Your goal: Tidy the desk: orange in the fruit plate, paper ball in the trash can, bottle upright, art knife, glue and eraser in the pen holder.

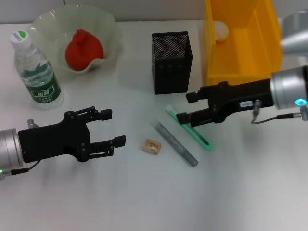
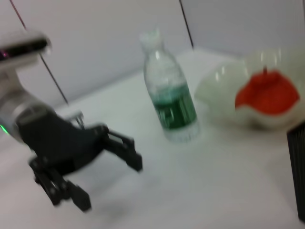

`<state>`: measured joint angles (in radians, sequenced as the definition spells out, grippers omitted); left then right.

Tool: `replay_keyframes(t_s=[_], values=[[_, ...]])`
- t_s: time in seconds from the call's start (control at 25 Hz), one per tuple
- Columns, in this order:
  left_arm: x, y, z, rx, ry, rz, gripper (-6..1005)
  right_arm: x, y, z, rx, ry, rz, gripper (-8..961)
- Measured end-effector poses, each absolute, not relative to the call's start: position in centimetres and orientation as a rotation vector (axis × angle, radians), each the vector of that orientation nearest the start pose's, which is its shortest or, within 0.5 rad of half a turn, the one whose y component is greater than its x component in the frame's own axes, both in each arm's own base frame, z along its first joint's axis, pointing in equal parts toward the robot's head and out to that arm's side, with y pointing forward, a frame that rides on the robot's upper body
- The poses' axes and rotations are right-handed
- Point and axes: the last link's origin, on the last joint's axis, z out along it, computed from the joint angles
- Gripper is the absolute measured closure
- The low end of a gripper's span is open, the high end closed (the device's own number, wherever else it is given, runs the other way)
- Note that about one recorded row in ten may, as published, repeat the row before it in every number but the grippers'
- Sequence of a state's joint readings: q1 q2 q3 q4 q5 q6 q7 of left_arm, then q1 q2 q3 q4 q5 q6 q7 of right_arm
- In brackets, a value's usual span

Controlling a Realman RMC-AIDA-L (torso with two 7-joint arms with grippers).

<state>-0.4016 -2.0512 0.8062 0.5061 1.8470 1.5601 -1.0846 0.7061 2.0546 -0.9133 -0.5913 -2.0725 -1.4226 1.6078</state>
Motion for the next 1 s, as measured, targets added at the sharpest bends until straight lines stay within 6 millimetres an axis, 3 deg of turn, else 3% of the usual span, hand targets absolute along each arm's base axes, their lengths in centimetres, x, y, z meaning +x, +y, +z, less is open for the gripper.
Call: replay_keyframes(t_s=[0.32,1.0], values=[[-29.9,28.3,-1.8,-2.71,-0.52,-0.75,198,20.3,37.8,-5.6,-2.948,0.713,0.02,167],[-29.9,28.2,-1.8,-2.72,-0.517,-0.74,198,19.4,38.9,-7.5,-2.886,0.582,-0.122,200]])
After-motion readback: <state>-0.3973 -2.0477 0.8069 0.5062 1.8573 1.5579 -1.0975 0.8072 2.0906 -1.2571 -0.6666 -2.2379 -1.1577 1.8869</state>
